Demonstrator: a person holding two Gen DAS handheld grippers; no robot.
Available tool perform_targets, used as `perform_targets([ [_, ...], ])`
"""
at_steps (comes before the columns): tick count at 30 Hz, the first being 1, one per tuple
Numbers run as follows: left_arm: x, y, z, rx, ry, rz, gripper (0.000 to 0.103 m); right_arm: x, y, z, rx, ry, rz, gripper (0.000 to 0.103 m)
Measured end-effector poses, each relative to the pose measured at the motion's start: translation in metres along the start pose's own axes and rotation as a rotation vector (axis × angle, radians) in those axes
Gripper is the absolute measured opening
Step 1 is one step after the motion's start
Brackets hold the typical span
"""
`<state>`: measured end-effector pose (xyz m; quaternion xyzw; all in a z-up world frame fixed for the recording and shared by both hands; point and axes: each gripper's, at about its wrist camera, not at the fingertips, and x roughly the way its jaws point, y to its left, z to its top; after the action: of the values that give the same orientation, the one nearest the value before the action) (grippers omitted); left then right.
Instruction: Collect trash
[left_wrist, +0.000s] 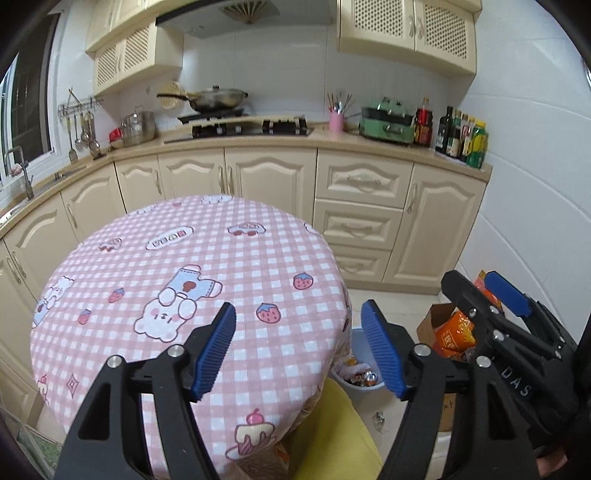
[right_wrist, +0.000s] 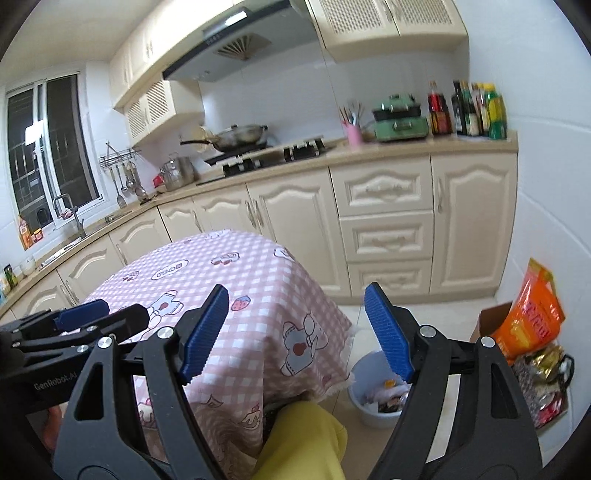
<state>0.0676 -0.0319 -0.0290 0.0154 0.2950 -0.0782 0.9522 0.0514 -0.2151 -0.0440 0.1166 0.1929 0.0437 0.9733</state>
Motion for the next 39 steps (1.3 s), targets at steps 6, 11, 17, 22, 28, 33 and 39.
perform_targets([
  [6, -0.026, -0.006, -0.008, -0.001, -0.07, 0.007, 0.079, -0.032, 0.008, -0.003, -0.06, -0.103, -0.033, 0.075],
  [11, -0.039, -0.009, -0.009, -0.012, -0.103, 0.004, 0.081, -0.043, 0.0, -0.002, -0.052, -0.121, -0.024, 0.075],
  [17, -0.047, -0.017, -0.008, -0.008, -0.122, 0.016, 0.084, -0.05, -0.009, -0.002, -0.055, -0.128, -0.024, 0.075],
  [22, -0.048, -0.024, -0.009, -0.001, -0.122, 0.015, 0.085, -0.054, -0.01, -0.004, -0.07, -0.133, -0.029, 0.075],
  [28, -0.048, -0.026, -0.01, 0.001, -0.119, 0.009, 0.087, -0.057, -0.013, -0.004, -0.078, -0.143, -0.032, 0.075],
  [33, -0.047, -0.028, -0.011, -0.002, -0.117, 0.01, 0.087, -0.057, -0.014, -0.006, -0.079, -0.139, -0.032, 0.075],
  [39, -0.05, -0.029, -0.012, -0.007, -0.124, 0.014, 0.087, -0.058, -0.013, -0.005, -0.069, -0.137, -0.03, 0.075],
])
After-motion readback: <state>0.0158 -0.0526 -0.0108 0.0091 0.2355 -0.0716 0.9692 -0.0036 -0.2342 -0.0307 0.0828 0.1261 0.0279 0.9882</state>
